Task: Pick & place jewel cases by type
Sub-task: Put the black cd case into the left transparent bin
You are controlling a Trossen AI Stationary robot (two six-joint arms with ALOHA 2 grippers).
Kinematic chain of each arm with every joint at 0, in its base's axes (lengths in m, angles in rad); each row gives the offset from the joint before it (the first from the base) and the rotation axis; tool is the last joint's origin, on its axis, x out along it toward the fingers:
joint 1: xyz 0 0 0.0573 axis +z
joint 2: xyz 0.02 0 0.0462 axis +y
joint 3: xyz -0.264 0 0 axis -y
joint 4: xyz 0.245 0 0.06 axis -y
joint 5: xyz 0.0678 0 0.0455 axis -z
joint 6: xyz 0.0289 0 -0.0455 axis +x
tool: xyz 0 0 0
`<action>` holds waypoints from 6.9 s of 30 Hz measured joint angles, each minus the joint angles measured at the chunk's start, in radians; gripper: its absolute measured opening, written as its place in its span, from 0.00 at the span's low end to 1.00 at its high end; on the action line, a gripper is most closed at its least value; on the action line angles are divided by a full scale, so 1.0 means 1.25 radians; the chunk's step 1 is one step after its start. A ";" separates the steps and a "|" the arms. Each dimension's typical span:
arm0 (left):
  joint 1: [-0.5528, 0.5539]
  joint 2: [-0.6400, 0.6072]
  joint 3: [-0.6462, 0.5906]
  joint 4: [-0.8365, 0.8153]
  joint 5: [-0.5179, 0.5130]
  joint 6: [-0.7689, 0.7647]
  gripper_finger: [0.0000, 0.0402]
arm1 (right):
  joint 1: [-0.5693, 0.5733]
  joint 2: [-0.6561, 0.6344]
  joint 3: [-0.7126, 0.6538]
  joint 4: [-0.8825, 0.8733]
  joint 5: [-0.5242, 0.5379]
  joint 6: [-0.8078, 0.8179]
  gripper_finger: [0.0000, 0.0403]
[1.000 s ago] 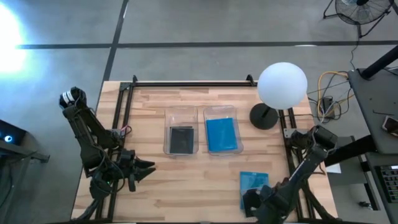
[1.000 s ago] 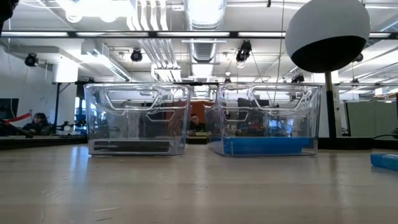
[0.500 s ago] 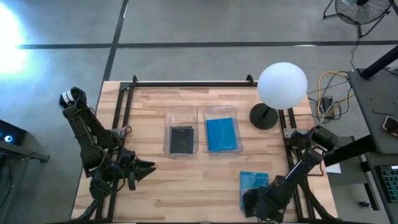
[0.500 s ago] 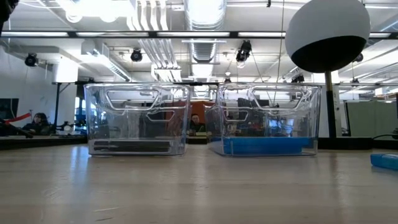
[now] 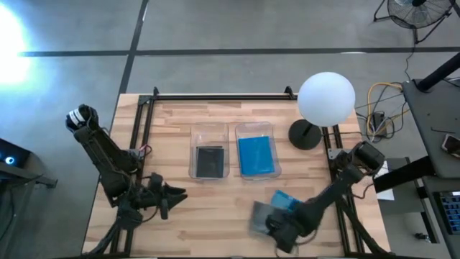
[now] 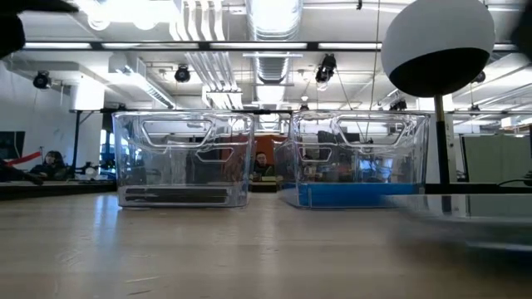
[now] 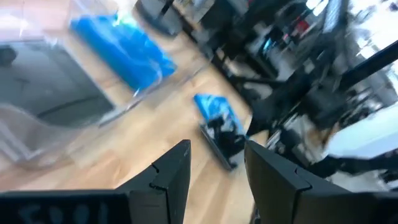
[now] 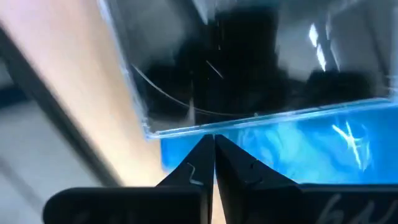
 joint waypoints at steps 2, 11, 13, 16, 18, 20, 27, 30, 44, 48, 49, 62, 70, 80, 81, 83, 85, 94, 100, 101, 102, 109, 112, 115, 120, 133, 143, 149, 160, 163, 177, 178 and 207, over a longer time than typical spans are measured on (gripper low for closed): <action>0.025 0.017 0.000 0.000 0.053 0.000 0.33 | -0.026 -0.001 0.033 0.000 0.099 0.003 0.02; 0.134 0.108 0.003 0.025 0.241 -0.015 0.33 | -0.076 -0.006 0.101 0.000 0.204 0.152 0.02; 0.155 0.123 0.005 0.051 0.248 -0.014 0.33 | -0.072 -0.007 0.101 0.000 0.236 0.230 0.02; 0.189 0.140 0.007 0.105 0.277 0.025 0.33 | -0.054 -0.008 0.095 0.003 0.261 0.359 0.03; 0.212 0.154 0.007 0.154 0.321 0.076 0.33 | -0.037 -0.008 0.092 0.026 0.268 0.427 0.06; 0.237 0.169 0.007 0.197 0.379 0.130 0.33 | -0.019 -0.008 0.090 0.061 0.287 0.493 0.11; 0.299 0.217 0.008 0.245 0.477 0.236 0.33 | 0.043 -0.004 0.083 0.103 0.426 0.729 0.36; 0.320 0.238 0.008 0.253 0.515 0.246 0.33 | 0.048 -0.003 0.070 0.098 0.456 0.765 0.47; 0.366 0.437 0.152 0.271 0.617 0.420 0.33 | 0.009 -0.001 -0.077 0.223 0.447 0.779 0.66; 0.374 0.490 0.190 0.235 0.617 0.451 0.33 | -0.010 -0.001 -0.114 0.312 0.452 0.773 0.63; 0.376 0.503 0.197 0.235 0.617 0.452 0.33 | -0.015 -0.002 -0.116 0.321 0.452 0.768 0.63; 0.406 0.616 0.252 0.265 0.632 0.459 0.33 | -0.074 -0.002 -0.081 0.322 0.473 0.722 0.61; 0.408 0.626 0.258 0.285 0.645 0.457 0.33 | -0.081 -0.001 -0.095 0.316 0.481 0.733 0.61; 0.408 0.626 0.258 0.298 0.652 0.443 0.33 | -0.099 -0.001 -0.065 0.263 0.430 0.682 0.61; 0.408 0.626 0.258 0.303 0.655 0.443 0.33 | -0.099 -0.001 -0.059 0.238 0.430 0.691 0.62; 0.408 0.627 0.258 0.309 0.663 0.443 0.33 | -0.096 -0.003 -0.048 0.199 0.431 0.702 0.63; 0.408 0.627 0.257 0.308 0.664 0.442 0.33 | -0.095 -0.005 -0.035 0.179 0.431 0.701 0.64; 0.407 0.627 0.255 0.307 0.662 0.447 0.33 | -0.097 -0.006 -0.012 0.117 0.427 0.696 0.64; 0.407 0.627 0.255 0.304 0.660 0.447 0.33 | -0.095 -0.004 -0.022 0.087 0.391 0.735 0.63; 0.407 0.627 0.254 0.304 0.660 0.447 0.33 | -0.095 -0.003 -0.027 0.087 0.390 0.744 0.63; 0.407 0.627 0.254 0.304 0.661 0.447 0.33 | -0.095 -0.003 -0.032 0.091 0.390 0.748 0.64; 0.407 0.627 0.254 0.304 0.661 0.452 0.33 | -0.109 -0.003 -0.053 0.165 0.400 0.727 0.65; 0.408 0.627 0.253 0.312 0.664 0.452 0.33 | -0.112 -0.003 -0.054 0.164 0.400 0.723 0.65; 0.410 0.627 0.253 0.340 0.691 0.451 0.33 | -0.112 -0.003 -0.056 0.167 0.399 0.705 0.64; 0.413 0.627 0.258 0.351 0.700 0.455 0.33 | -0.112 0.013 -0.071 0.231 0.401 0.680 0.62; 0.410 0.632 0.250 0.351 0.702 0.446 0.33 | -0.114 0.016 -0.054 0.368 0.472 0.582 0.57; 0.333 0.630 0.250 0.312 0.590 0.423 0.33 | -0.114 0.005 -0.053 0.369 0.488 0.600 0.40; 0.277 0.600 0.250 0.212 0.468 0.365 0.33 | -0.109 -0.010 -0.053 0.376 0.477 0.597 0.19; 0.215 0.535 0.250 0.148 0.419 0.279 0.33 | -0.108 -0.089 -0.042 0.389 0.515 0.506 0.04; 0.202 0.491 0.250 0.125 0.418 0.320 0.33 | -0.121 -0.104 -0.020 0.388 0.518 0.462 0.04; -0.033 0.040 0.250 -0.248 0.111 0.232 0.33 | -0.362 -0.108 0.161 0.391 0.505 0.145 0.04; -0.057 0.017 0.250 -0.250 0.074 0.232 0.33 | -0.387 -0.107 0.162 0.390 0.487 0.138 0.04; -0.157 -0.073 0.250 -0.258 -0.118 0.238 0.33 | -0.633 0.058 0.413 0.007 0.046 -0.398 0.08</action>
